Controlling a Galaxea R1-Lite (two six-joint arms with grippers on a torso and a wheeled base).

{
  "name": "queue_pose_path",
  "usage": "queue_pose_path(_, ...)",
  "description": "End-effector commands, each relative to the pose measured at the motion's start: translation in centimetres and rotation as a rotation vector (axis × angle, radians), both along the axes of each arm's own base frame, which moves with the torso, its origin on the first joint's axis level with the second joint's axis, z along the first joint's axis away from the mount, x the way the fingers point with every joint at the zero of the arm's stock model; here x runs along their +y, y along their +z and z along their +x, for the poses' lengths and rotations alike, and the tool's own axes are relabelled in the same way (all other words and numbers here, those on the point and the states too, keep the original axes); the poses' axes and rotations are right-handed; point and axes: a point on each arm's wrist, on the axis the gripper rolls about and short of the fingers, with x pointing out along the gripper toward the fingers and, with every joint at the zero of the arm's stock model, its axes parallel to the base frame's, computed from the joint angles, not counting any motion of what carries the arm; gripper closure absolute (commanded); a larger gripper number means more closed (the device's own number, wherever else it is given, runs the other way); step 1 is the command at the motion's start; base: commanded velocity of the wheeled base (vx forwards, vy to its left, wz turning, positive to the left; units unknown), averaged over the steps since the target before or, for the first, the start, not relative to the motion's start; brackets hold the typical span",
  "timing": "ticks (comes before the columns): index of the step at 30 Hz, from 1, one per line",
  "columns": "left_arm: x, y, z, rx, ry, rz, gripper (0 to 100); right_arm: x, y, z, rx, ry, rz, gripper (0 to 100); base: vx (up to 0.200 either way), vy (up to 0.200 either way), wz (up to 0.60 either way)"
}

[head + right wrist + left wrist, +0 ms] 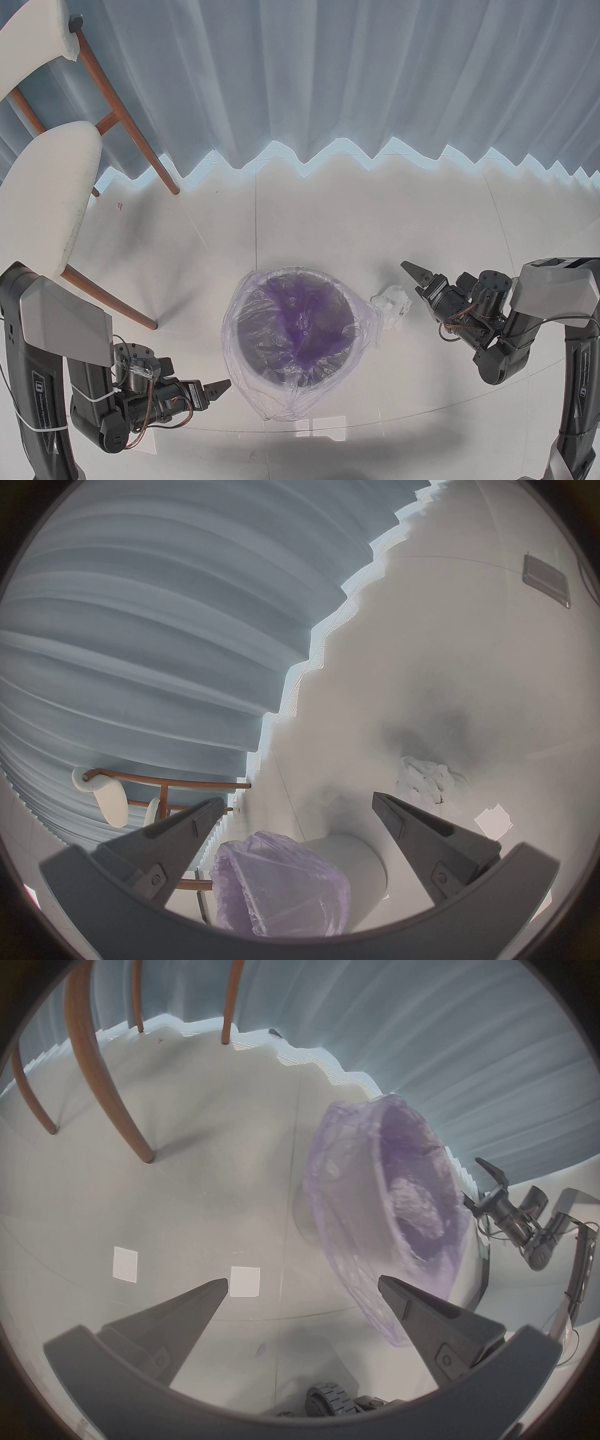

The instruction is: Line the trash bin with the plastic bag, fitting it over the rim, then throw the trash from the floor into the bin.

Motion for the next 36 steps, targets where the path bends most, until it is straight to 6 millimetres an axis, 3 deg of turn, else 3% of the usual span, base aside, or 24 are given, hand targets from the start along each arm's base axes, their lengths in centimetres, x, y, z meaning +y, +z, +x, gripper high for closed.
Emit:
queue_pose_path(1,0.0,-1.3,0.6,0.028,0.025,0.008,0,0.1,-0.2,0.1,-0.01,0.002,0.003,0,0.0,0.0,0.0)
queue_pose_path(7,-0.3,-1.4,1.6,0.01,0.042,-0.022,0,0.0,-0.2,0.1,-0.009,0.0,0.004,0,0.0,0.0,0.0)
queue_pose_path(12,-1.3,-1.5,4.3,-0.053,0.17,-0.083,0,0.2,-0.6,0.2,0.001,0.003,0.003,0,0.0,0.0,0.0)
queue_pose_path(36,-2.0,-3.9,5.5,-0.026,0.199,-0.092,0,0.2,-0.9,0.2,0.008,0.005,0.003,0,0.0,0.0,0.0)
